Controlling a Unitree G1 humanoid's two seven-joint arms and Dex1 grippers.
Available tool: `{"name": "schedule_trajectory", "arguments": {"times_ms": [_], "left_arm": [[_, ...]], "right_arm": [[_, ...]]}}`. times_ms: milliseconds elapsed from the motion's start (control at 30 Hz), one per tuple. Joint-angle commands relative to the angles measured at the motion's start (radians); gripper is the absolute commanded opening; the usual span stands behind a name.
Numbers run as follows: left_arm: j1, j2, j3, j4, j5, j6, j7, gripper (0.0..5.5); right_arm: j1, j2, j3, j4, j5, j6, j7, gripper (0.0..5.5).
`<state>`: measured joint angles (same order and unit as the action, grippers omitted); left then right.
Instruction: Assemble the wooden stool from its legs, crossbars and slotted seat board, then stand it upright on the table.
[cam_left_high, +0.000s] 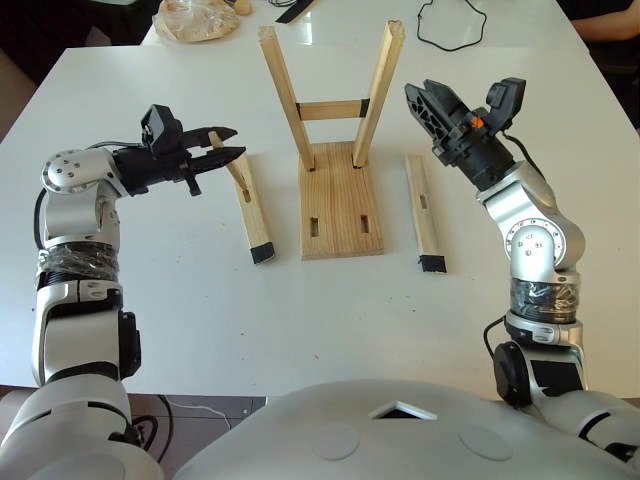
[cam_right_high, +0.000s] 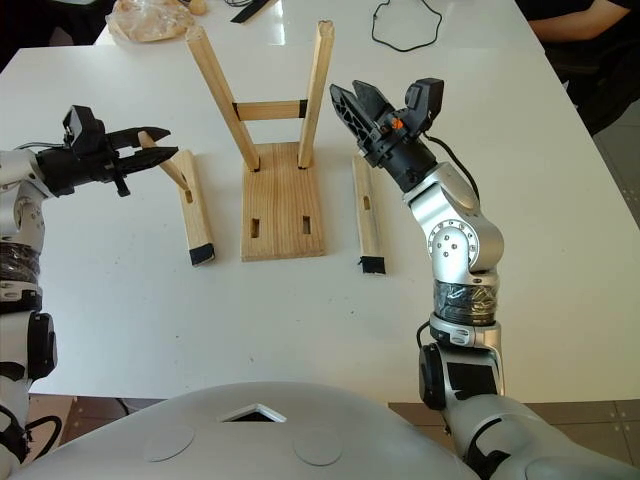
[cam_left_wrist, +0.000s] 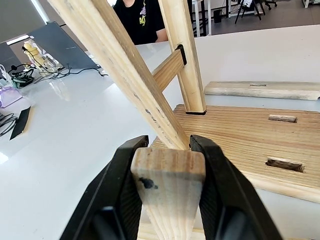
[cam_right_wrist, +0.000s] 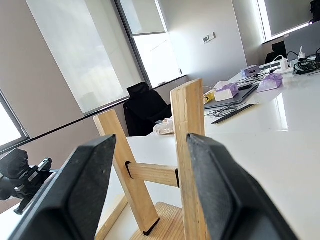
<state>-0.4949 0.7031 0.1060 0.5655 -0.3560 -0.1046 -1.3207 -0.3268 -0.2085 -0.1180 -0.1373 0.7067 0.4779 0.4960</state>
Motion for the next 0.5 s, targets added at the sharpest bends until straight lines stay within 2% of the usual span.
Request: {"name": "schedule_trajectory", "arguments": {"times_ms": [33, 500], "left_arm": [[0.02, 0.002, -0.003, 0.001, 0.013, -0.011, -0.011, 1.33], [0.074, -0.02, 0.001, -0.067, -0.011, 0.048, -0.016, 1.33]], "right_arm": [[-0.012, -0.009, -0.002, 0.013, -0.006, 0.014, 0.007, 2.6], [-0.015, -0.014, 0.001, 0.016, -0.005, 0.027, 0.009, 2.6]]}}
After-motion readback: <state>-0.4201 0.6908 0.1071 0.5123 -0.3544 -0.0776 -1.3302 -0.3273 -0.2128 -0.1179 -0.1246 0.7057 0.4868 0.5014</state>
